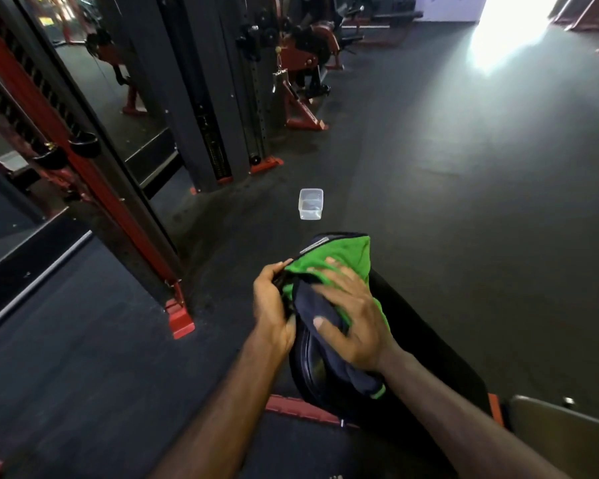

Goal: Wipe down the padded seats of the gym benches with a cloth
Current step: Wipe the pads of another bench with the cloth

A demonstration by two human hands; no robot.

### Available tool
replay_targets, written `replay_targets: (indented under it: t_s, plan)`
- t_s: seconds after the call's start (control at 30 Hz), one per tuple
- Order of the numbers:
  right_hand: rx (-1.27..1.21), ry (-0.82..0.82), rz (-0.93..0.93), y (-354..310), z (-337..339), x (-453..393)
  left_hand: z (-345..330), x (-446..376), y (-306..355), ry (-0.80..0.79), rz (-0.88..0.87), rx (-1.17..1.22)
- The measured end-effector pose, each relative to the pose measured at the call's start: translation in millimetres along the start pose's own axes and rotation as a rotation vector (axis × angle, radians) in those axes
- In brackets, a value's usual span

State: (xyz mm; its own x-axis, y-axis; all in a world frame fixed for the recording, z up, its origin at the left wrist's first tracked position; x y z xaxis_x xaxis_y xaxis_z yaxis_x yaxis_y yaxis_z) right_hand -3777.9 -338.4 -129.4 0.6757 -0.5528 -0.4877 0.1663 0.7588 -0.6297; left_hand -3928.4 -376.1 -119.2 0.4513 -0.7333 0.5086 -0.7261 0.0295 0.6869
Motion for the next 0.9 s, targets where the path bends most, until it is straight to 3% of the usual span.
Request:
replay_targets:
  t_s: [0.1,0.2,0.3,0.43,0.6,0.77,0.9]
  plan:
    - [-0.042,0.170,-0.199,-24,-14,1,-5,-2,-2,-0.063,0.000,-0.057]
    - [0.014,0.085,-0.042,-45,-17,36,-2,-2,-3,-0.045,0.016,-0.106]
    - [-0.014,0.006,0.062,-15,-1,37,-1,-3,-5,-0.047,0.057,-0.158]
    - [-0.100,0.215,-0.297,-15,-13,20,-7,2,-3,-0.065,0.057,-0.202]
    - [0.026,0.037,0.014,-20,-8,39,-1,-5,-4,0.031,-0.174,-0.481]
    - [-0.080,0.213,-0.337,-1,-14,34,-10,19,-5,-0.129,-0.464,-0.836]
    - [-0.087,0.168,-0.185,-9,-17,66,-9,31,-8,-0.183,-0.627,-1.218]
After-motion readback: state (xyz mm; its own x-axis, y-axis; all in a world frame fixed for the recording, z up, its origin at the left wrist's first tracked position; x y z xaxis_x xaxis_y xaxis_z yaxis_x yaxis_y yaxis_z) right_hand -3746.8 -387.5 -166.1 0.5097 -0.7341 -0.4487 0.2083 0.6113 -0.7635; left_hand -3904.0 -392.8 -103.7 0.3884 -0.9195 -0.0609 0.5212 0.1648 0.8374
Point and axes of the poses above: each hand's wrist, its own x-axis away from the middle knuckle, its own z-axis out of the back of the hand, y = z × x, the point moved 1 cm from there along -x, towards the middle knuckle, and after that the axes turned 5 degrees about -x, right-handed, at the moved point
